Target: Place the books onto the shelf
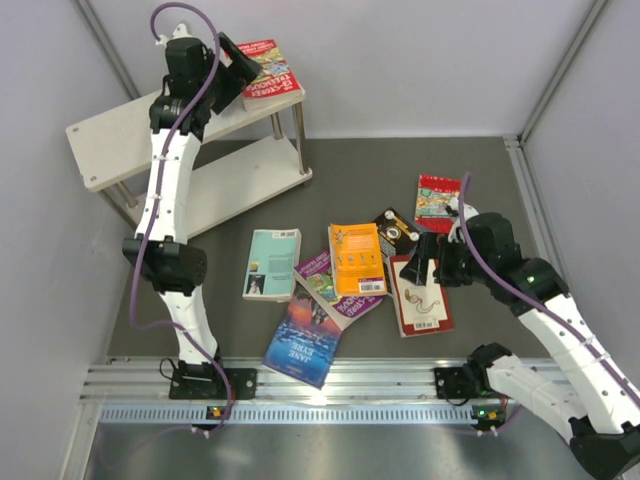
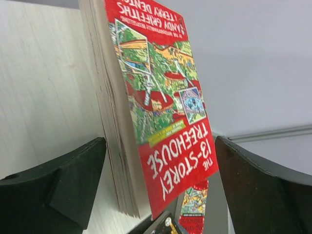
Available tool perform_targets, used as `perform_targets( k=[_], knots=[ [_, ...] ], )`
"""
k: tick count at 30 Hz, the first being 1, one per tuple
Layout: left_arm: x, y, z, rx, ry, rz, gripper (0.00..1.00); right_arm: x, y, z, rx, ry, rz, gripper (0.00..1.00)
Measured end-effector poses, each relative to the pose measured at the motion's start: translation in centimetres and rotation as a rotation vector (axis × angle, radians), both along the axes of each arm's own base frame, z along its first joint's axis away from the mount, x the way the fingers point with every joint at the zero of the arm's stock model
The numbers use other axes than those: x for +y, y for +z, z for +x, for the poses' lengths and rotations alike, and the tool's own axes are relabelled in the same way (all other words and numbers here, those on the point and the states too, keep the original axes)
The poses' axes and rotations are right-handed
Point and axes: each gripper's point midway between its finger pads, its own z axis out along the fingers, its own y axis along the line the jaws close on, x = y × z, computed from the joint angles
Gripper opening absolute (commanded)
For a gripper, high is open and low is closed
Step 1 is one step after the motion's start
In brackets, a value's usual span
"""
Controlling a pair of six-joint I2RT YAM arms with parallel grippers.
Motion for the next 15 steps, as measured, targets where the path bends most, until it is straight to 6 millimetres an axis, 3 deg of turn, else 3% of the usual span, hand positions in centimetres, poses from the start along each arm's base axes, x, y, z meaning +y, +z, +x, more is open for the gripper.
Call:
perform_targets(
  k=[9,13,15],
  knots=[
    [0.7,2.7,-2.9,-0.024,0.022,0.007,0.99,-0.1,0.4,-0.3,-0.007,-0.018,0.025,0.96],
    [1.1,4.9,-6.9,-0.045,0.027,0.011,0.99,-0.3,0.3,-0.3,-0.004,-0.048,0.03,1.0],
    [1.1,4.7,-9.8,-0.033,0.025,0.028,0.99,-0.3,0.5,-0.1,-0.008,-0.062,0.038,1.0]
  ],
)
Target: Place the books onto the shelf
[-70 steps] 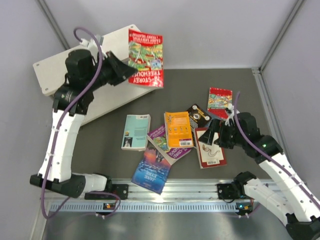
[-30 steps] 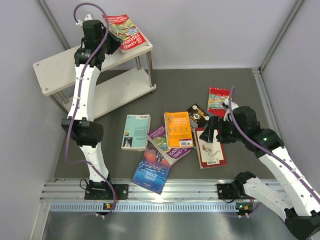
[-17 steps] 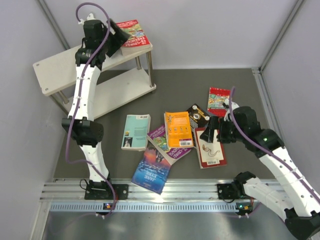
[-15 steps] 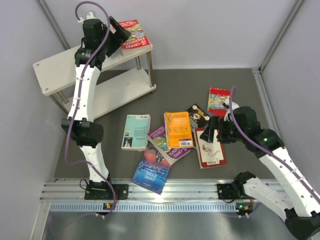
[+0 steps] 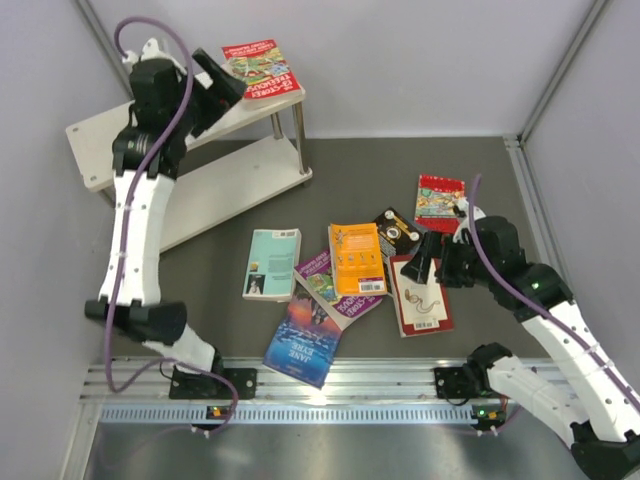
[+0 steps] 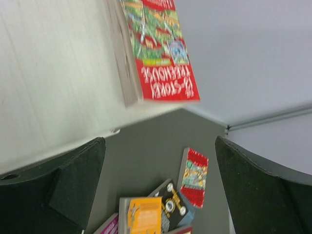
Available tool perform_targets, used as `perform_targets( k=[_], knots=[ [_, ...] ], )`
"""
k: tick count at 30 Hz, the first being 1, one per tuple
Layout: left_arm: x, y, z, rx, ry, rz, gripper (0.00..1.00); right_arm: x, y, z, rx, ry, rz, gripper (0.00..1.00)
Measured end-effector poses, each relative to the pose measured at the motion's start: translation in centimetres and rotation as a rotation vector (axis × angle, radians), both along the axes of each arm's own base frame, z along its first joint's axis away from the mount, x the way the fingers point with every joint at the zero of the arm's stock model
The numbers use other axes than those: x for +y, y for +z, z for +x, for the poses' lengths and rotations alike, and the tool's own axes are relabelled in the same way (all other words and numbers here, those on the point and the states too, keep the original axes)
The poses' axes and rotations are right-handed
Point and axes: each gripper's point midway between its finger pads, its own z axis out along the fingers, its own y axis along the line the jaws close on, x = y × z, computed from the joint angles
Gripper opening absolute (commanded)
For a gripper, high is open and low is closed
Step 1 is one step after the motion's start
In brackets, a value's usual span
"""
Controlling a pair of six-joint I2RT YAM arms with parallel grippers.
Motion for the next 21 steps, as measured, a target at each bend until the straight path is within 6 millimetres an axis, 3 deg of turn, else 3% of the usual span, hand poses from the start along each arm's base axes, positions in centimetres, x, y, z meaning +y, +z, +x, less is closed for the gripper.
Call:
perform_targets(
  k=[3,5,8,11,14,16,21],
  knots=[
    [-0.8,-1.3,-5.2,0.024,-0.034,0.042,0.99,0.5,0.0,0.5,0.005,0.001,0.005,1.0],
    [-1.7,-4.0,-8.6,0.07,-0.069,0.075,0.99,1.5,0.0,1.1,0.021,0.025,-0.01,1.0],
    [-3.0,-10.2,-12.0,0.197,-0.13,0.116,0.99,4.2,0.2,2.6,0.035,0.09,-0.033,1.0],
    [-5.1,-17.5,-14.2,0.351,-0.21,0.146,0.99,6.8,-0.3,5.1,0.043,0.11,-0.056,1.0],
    [-8.2,-24.4,-16.3,0.506,-0.32,0.141,0.99,7.6,-2.8,7.4,0.083,0.08,-0.107,1.0],
    [-10.3,-26.9,-17.3,0.559,-0.385,0.13,0.99,7.7,-5.4,8.5,0.152,0.056,-0.137,1.0],
    [-15.4,-28.3,-17.2,0.56,-0.521,0.078,0.99,7.2,-12.2,9.9,0.339,0.013,-0.178,0.94]
  ],
)
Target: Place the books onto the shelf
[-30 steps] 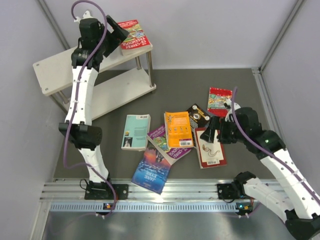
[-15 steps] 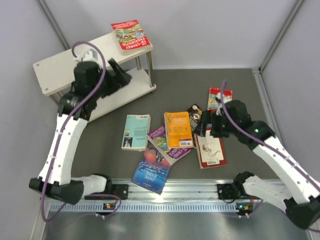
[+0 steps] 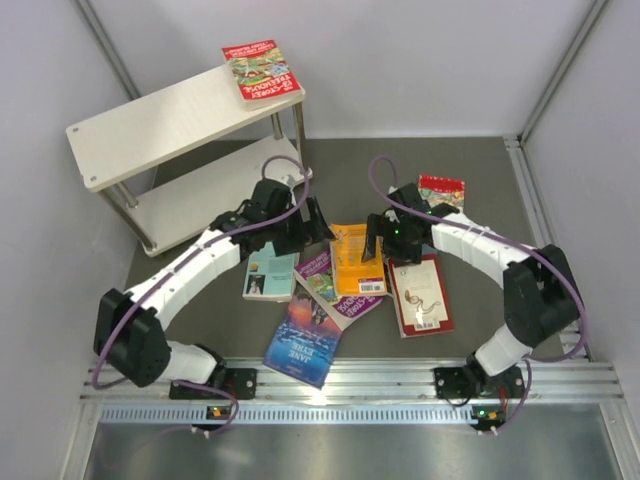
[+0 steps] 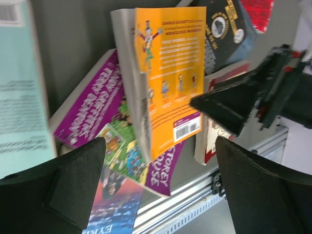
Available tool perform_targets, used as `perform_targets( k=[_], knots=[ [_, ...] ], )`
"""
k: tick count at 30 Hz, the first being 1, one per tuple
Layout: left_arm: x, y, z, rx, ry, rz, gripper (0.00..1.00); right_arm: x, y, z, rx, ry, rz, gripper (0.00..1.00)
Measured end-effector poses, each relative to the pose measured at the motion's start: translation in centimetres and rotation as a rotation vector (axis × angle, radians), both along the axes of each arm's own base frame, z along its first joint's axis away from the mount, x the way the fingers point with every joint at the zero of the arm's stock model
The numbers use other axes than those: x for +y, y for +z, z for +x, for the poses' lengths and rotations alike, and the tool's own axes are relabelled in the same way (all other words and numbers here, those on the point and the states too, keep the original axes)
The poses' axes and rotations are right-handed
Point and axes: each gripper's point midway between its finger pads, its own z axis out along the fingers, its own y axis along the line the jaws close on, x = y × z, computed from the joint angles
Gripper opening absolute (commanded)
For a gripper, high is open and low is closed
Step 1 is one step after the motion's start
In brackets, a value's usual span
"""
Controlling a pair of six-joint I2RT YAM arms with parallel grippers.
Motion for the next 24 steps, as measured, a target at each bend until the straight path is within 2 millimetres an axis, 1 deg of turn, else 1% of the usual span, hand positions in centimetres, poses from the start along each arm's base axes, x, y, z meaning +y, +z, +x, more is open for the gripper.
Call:
perform_targets(
  k=[1,3,6,8,10,11,13,15,16,17,18,19,20,22,23,24],
  knots=[
    [-0.7,-0.2,0.3,0.004,-0.012,-0.014,0.99,-0.1,-0.9,-0.2,0.032,-0.004,0.0,0.94],
    [-2.0,-0.6,1.2,0.013,-0.031,-0.039,0.99,0.1,-0.7,-0.3,0.042,-0.013,0.027,0.93],
    [-3.7,-1.8,3.0,0.032,-0.053,-0.052,0.99,0.4,-0.9,-0.5,0.049,-0.021,0.06,0.91],
    [-4.6,-3.3,3.9,0.061,-0.065,-0.048,0.99,0.7,-1.1,-1.0,0.053,-0.028,0.097,0.89],
    [-5.3,-4.9,4.6,0.096,-0.078,-0.036,0.99,1.0,-1.6,-2.1,0.079,-0.029,0.138,0.88],
    [-5.7,-5.8,4.9,0.115,-0.087,-0.032,0.99,1.1,-2.2,-2.6,0.096,-0.029,0.153,0.88],
    [-6.3,-7.9,5.4,0.159,-0.099,-0.015,0.99,1.2,-3.9,-4.0,0.149,-0.032,0.172,0.87],
    [-6.4,-9.9,5.6,0.2,-0.104,0.008,0.98,1.5,-3.7,-4.1,0.149,-0.032,0.204,0.86],
    [-6.4,-10.9,5.4,0.222,-0.105,0.017,0.96,1.6,-3.7,-4.2,0.148,-0.035,0.215,0.86],
    [-6.5,-10.8,5.4,0.228,-0.11,0.009,0.95,1.6,-3.7,-4.2,0.146,-0.036,0.22,0.86],
    [-6.4,-10.7,5.6,0.223,-0.108,0.009,0.92,1.6,-3.7,-4.2,0.143,-0.039,0.225,0.84],
    [-6.4,-10.6,5.6,0.219,-0.108,0.01,0.83,1.6,-3.7,-4.2,0.14,-0.039,0.231,0.82],
    [-6.4,-10.7,5.6,0.222,-0.108,0.012,0.8,1.7,-3.7,-4.2,0.14,-0.038,0.236,0.81],
    [-6.3,-10.9,5.4,0.229,-0.108,0.014,0.69,1.9,-3.7,-4.2,0.141,-0.037,0.246,0.7],
    [-6.3,-11.1,5.3,0.233,-0.107,0.015,0.53,1.9,-3.9,-4.3,0.144,-0.035,0.248,0.66],
    [-6.2,-11.3,5.2,0.24,-0.104,0.015,0.44,2.0,-4.0,-4.4,0.15,-0.035,0.252,0.55]
  ],
)
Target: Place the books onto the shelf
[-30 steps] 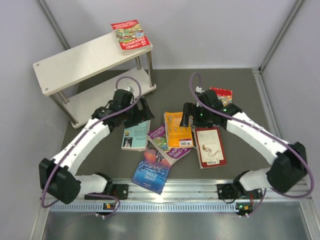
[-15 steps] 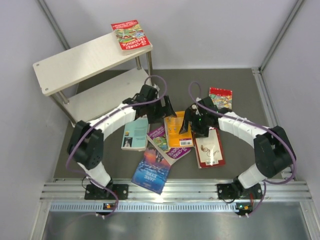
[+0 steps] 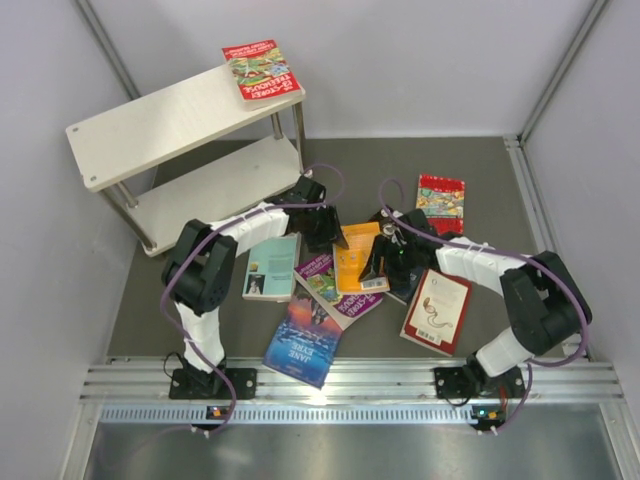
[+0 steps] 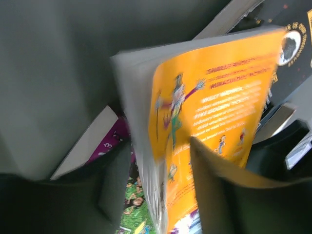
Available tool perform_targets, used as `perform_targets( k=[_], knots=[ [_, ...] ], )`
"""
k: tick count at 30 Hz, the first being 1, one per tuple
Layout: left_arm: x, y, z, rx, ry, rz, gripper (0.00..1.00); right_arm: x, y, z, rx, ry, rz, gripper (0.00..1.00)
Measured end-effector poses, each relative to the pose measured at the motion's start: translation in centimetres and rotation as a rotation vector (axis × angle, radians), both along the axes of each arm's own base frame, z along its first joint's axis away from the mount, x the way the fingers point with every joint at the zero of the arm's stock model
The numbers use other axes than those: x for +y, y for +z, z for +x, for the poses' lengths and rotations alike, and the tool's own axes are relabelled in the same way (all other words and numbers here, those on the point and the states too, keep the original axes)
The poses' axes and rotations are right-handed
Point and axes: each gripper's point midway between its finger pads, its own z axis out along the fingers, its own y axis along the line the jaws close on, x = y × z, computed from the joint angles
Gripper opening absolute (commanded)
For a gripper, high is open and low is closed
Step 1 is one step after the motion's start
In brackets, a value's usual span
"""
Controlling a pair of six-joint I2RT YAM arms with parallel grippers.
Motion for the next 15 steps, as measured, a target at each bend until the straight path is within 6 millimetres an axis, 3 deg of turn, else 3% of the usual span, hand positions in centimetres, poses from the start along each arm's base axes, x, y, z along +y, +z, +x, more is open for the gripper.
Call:
perform_targets(
  k=[3,5,10,12,15],
  knots=[
    [0.5,-0.9,-0.5,0.017,0.006,0.021,0.14,0.0,-0.6,-0.3,0.017,0.004,0.0,0.36],
    [0.7,-1.0,-0.4,0.02,0.016,0.018,0.01,0.3,-0.5,-0.3,0.017,0.012,0.018,0.27],
    [0.9,-0.6,-0.5,0.015,0.033,0.008,0.0,0.7,0.4,-0.2,0.01,0.029,0.041,0.0],
    [0.9,0.0,-0.8,0.011,0.035,-0.001,0.0,0.4,0.7,-0.3,0.012,0.035,0.018,0.0],
    [0.9,1.5,-1.2,-0.014,0.04,-0.014,0.15,0.0,2.1,-0.6,0.007,0.055,-0.014,0.0]
  ],
)
